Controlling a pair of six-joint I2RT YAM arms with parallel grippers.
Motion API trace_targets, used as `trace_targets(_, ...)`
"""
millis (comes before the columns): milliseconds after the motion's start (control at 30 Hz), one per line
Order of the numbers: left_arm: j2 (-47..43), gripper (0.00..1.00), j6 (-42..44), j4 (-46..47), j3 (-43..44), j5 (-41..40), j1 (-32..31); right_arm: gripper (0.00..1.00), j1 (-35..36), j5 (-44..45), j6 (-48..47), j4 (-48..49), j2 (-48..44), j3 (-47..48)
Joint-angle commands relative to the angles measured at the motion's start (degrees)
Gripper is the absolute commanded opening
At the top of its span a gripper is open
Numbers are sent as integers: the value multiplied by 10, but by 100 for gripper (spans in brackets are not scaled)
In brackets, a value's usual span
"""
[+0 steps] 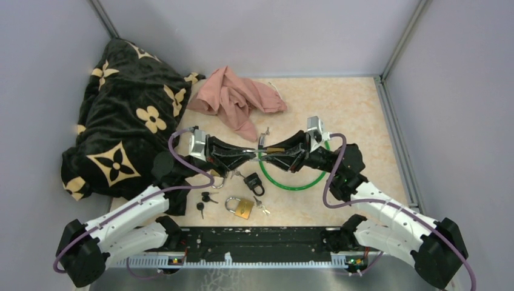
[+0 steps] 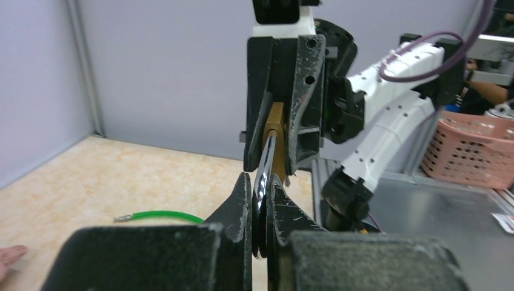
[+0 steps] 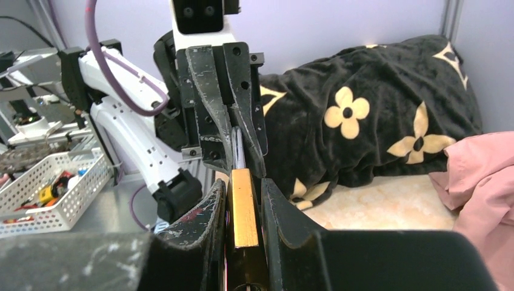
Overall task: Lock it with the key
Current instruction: Lock the lock.
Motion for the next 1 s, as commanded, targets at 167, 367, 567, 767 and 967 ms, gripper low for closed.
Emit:
trace_targets(167,50,0,56,3,19,6,-97,0,26,172,4,-39,97,9)
trace_targets(367,76,0,46,-47,-12,-2,-144,0,27,166,-7,-78,102,55)
trace_targets(567,104,0,43,16,9,-3,-181,0,26,176,-8,-68,117,34)
trace_targets(767,124,0,48,41,37,-7,-196,0,21,177,-15,-59,137,21)
trace_targets(967,172,0,0,14,25,4,-217,0,22,138,-4,-47,147,62)
